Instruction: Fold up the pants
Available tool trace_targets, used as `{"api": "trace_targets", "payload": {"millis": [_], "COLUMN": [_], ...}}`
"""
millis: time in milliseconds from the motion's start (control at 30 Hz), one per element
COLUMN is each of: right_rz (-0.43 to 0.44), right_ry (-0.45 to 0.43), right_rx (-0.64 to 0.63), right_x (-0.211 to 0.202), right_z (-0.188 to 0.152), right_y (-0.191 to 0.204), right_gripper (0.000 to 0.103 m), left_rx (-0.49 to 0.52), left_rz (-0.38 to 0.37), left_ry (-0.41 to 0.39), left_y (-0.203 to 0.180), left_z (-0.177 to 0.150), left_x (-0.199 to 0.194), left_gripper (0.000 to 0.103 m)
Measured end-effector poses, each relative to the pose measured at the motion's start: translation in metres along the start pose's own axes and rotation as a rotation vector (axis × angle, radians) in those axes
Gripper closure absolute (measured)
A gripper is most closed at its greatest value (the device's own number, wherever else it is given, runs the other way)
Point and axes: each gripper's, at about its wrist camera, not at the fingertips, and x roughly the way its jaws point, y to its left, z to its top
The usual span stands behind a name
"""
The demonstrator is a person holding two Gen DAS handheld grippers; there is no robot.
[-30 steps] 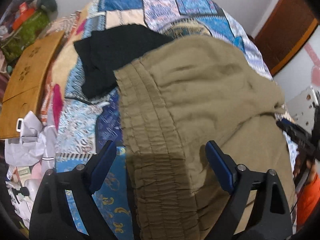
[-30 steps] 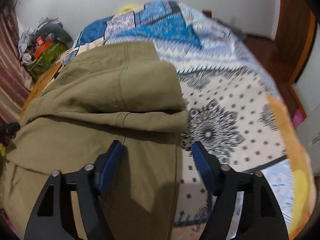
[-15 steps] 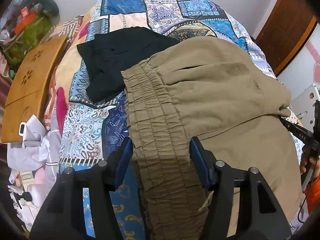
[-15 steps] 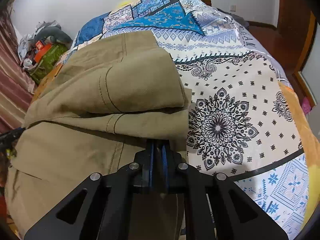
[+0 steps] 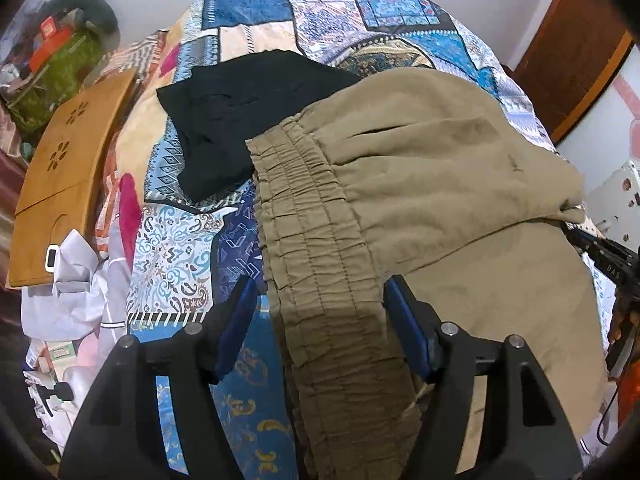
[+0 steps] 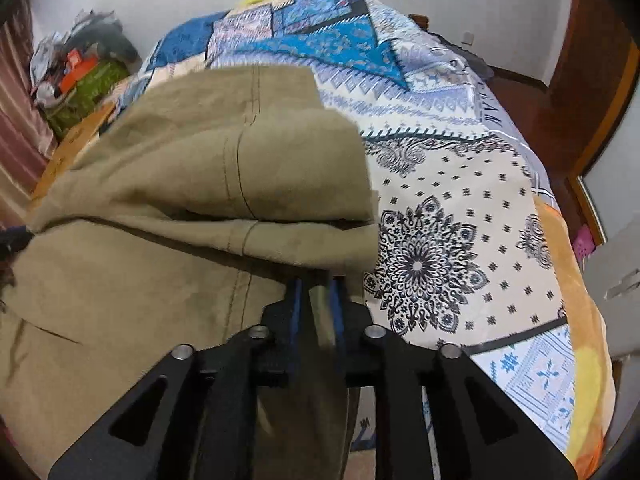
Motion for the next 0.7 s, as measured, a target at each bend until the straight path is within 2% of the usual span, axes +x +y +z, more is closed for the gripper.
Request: {"api": "trace_targets", "payload": {"millis": [33, 100, 233, 333, 433, 567, 633, 700], "right_rz": [0.004, -0.002, -0.026, -0.001, 0.014, 0.035, 0.074, 0.099], "right_ry": [-0.024, -0.069, -0.16, -0.195, -0.188, -0.111, -0.069, -0.05], "right_rx": [0.01, 0.014, -0.007, 0.024, 0.05, 0.072, 0.105, 0.112], "right_x": [-0.007, -0.018, -0.036, -0.037, -0.024, 0.007, 0.024, 0.03], "right_z": [0.001, 0.001, 0.012, 0.025, 0.036, 0.043, 0.045, 0.045], "right_y": [-0.002, -0.002, -0.004, -0.007, -0.008, -0.01, -0.012, -0.012], "right_gripper": [0.075, 0.058, 0.053, 0.047, 0.046, 0.046, 0.047, 0.056], "left_rx": [0.003, 0.006, 0.017, 0.003, -0.005, 0.005, -0.01, -0.028], "left_rz": [-0.023, -0.083, -0.044, -0.034, -0.03, -0.011, -0.029, -0.045], "left_ry": [0.008, 0.013, -0.039, -0.055, -0.033, 0.027, 0.052, 0.052], "left_y": [0.0, 0.0, -0.002, 0.002, 0.006, 0.008, 0.011, 0.014], "left_z": [0.0, 0.004, 0.013, 0.024, 0.033, 0.038, 0.038, 0.038], "left_x": [-0.001, -0.005, -0.015, -0.015, -0.006, 0.017, 0.027, 0.031], "left_gripper": [0.035, 0.033, 0.021, 0.018, 0.017, 0.017, 0.017, 0.017]}}
